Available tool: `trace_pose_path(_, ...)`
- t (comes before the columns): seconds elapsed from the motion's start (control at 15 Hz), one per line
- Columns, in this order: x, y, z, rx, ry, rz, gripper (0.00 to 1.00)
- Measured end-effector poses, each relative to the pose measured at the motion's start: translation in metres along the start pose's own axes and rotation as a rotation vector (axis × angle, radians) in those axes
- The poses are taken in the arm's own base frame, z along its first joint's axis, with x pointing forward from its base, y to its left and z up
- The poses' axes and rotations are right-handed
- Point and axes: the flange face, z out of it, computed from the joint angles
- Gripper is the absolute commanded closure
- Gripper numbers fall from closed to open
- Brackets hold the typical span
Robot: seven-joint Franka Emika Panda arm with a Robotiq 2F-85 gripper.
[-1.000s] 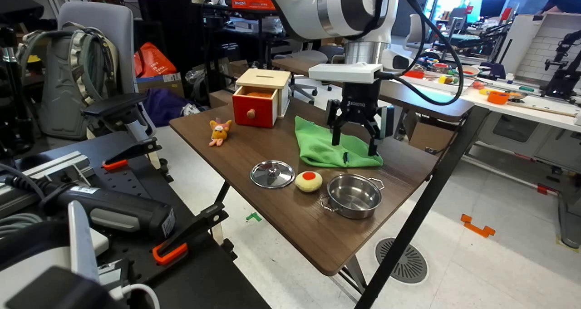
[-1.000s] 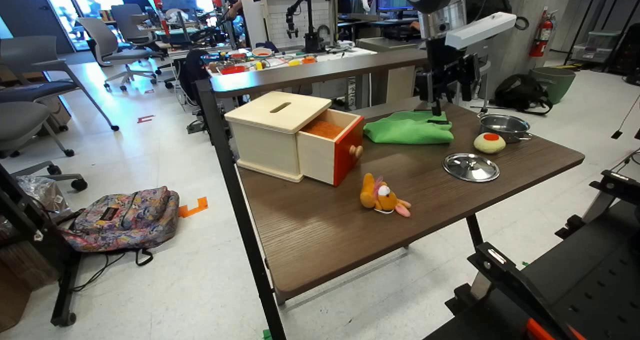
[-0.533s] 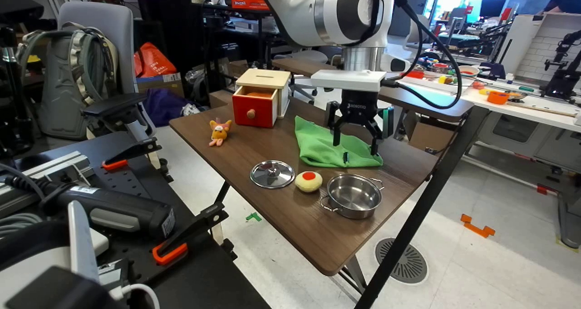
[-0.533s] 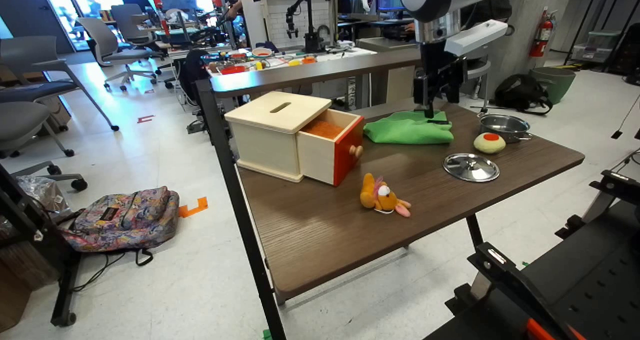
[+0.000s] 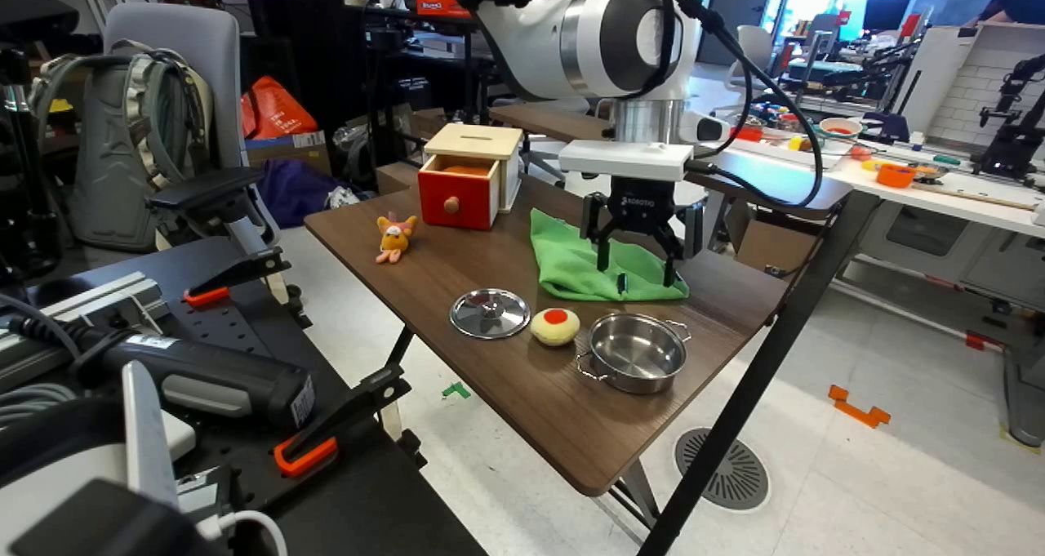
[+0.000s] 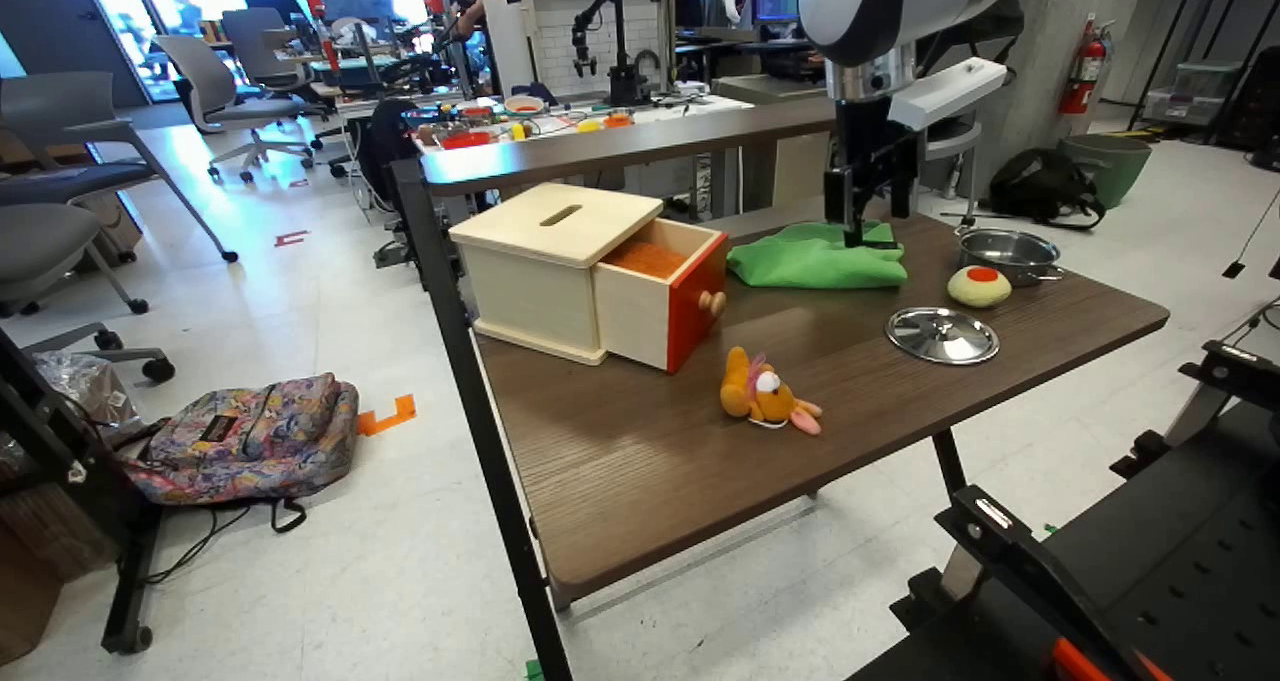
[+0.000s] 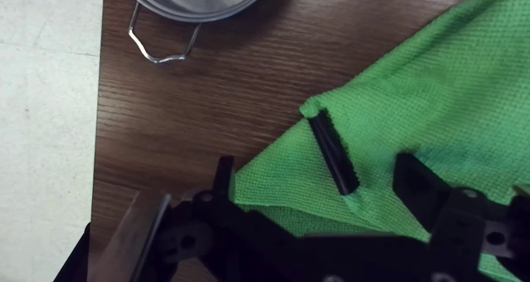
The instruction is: Unwrap the green cloth
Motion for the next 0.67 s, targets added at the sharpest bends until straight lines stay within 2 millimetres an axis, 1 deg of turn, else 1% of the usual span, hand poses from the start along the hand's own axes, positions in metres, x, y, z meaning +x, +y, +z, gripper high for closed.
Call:
trace_pose_path(0.07,-0.0001,-0.0003,0.0011,0.000,-0.001,-0.005,0.42)
trace_pose_path(0.47,0.0001,-0.0012,0.0040,-0.002,-0.002,-0.022,0.88)
trace_pose_path(0.6,0.0001,-0.0012,0.0041,-0.003,-0.002,-0.026,1.00)
trace_pose_path(0.67,0.0000,-0.0011,0.0041,-0.006,-0.003,-0.029,1.00)
